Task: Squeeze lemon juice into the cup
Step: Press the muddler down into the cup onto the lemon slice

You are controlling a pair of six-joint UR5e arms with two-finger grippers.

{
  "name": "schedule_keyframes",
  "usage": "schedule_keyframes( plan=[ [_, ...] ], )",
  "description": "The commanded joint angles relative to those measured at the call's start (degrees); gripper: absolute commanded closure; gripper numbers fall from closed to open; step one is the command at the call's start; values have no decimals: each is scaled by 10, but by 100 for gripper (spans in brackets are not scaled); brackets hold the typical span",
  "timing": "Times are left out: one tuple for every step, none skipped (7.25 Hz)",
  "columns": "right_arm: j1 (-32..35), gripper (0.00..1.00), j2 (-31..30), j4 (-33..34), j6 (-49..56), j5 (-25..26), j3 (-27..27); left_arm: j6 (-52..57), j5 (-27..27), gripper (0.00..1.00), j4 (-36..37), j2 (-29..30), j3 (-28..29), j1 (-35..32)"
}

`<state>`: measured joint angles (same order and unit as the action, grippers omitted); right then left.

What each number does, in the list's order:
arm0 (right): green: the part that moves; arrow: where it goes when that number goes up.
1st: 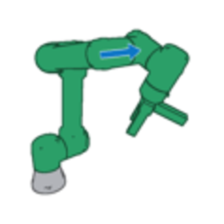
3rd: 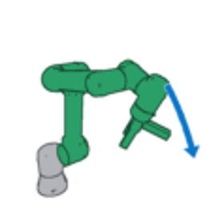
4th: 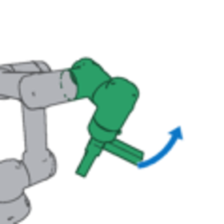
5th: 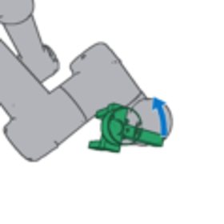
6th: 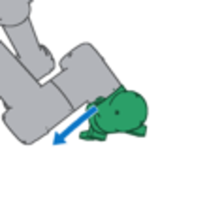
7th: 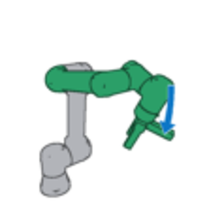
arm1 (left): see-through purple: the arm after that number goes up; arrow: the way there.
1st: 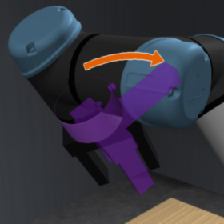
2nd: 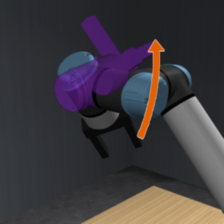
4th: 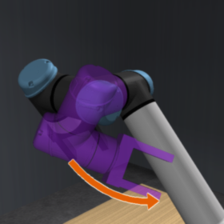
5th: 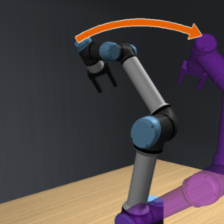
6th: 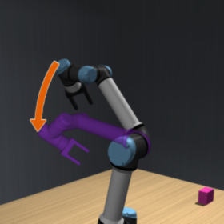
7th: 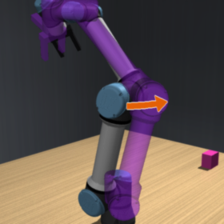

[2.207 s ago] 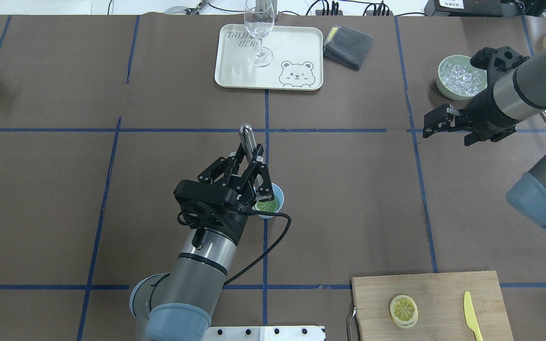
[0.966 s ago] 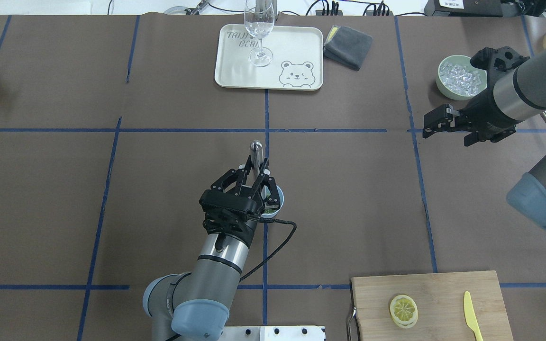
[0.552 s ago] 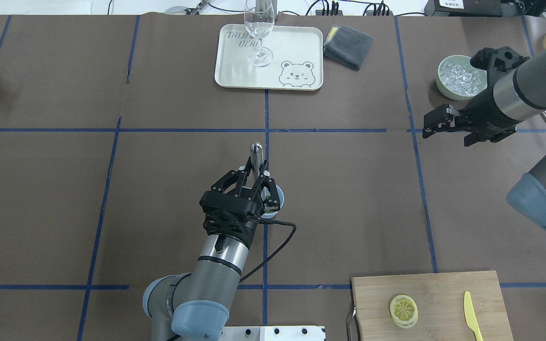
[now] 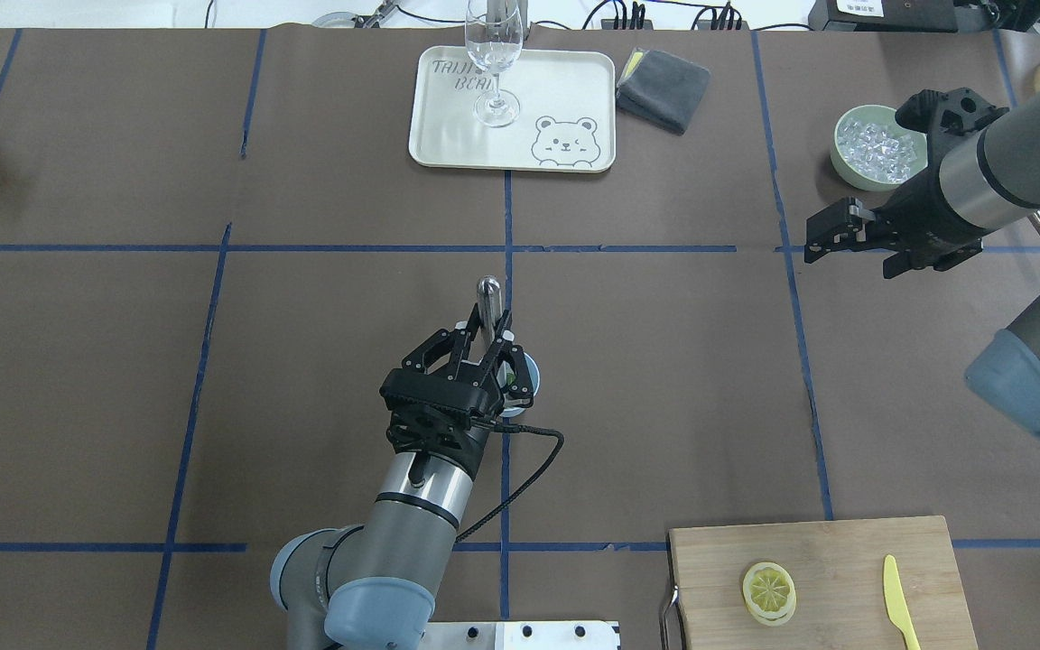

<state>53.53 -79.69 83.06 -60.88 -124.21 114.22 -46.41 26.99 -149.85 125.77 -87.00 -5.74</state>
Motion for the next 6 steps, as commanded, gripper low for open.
schedule_keyframes(
  plan=[
    [0, 0, 3, 0, 0, -1, 2, 59, 43, 100, 0, 4, -66, -1],
    [0, 0, 3, 0, 0, -1, 3, 145, 76, 100, 3, 5, -123, -2],
    [1, 0, 2, 0, 0, -1, 7, 156, 76, 100, 10, 0, -126, -8],
    [1, 0, 1, 0, -1, -6, 12, 156, 76, 100, 11, 0, -130, -20],
    [2, 0, -1, 0, -1, -12, 13, 160, 81, 100, 50, -2, -130, -45],
    [2, 0, -2, 0, -1, -12, 14, 148, 85, 100, 132, 4, -144, -69]
  ],
)
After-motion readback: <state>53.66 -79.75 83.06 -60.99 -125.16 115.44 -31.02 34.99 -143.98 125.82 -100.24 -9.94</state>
